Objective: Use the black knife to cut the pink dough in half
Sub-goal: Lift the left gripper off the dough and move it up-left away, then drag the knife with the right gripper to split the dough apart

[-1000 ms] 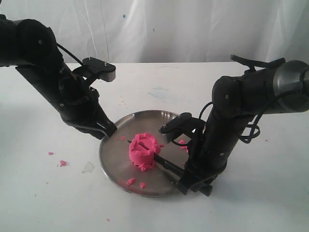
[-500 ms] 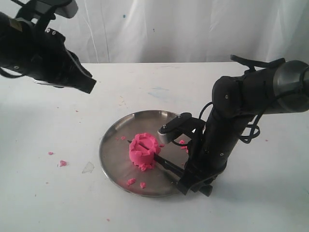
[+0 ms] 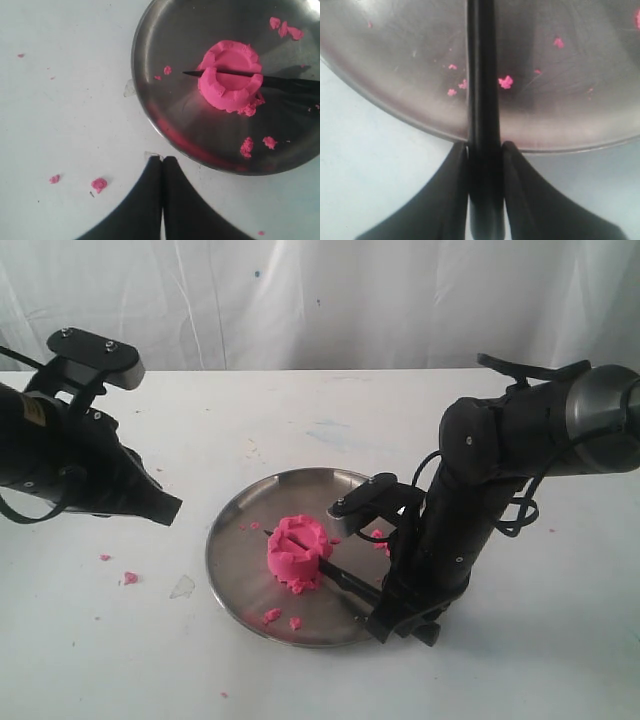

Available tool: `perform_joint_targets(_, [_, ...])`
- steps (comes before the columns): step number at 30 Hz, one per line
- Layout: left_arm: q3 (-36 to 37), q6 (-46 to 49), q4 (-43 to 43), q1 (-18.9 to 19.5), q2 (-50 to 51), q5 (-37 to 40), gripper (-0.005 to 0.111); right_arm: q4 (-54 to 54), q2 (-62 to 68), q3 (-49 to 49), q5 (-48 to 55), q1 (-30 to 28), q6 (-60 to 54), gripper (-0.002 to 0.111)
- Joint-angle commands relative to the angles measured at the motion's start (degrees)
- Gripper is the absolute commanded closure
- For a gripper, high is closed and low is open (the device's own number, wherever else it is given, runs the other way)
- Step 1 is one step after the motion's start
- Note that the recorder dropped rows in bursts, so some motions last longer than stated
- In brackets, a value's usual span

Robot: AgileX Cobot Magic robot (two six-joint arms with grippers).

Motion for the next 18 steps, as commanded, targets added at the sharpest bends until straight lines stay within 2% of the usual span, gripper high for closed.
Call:
perform_joint_targets(1, [0.32, -0.57, -0.87, 0.17, -0.3, -0.26, 0.107, -0.71, 0.44, 0.23, -0.53, 0.07, -0.09, 0.108])
perform_joint_targets(8, [0.32, -0.71, -3.21, 0.17, -0.3, -0.28, 0.107, -2.23, 0.44, 0.23, -1.52, 0.07, 0.91, 0.108])
perform_joint_targets(18, [0.32, -0.71, -6.4, 0.17, -0.3, -1.39, 0.107, -12.18, 0.44, 0.23, -3.59, 0.07, 14.74, 0.108])
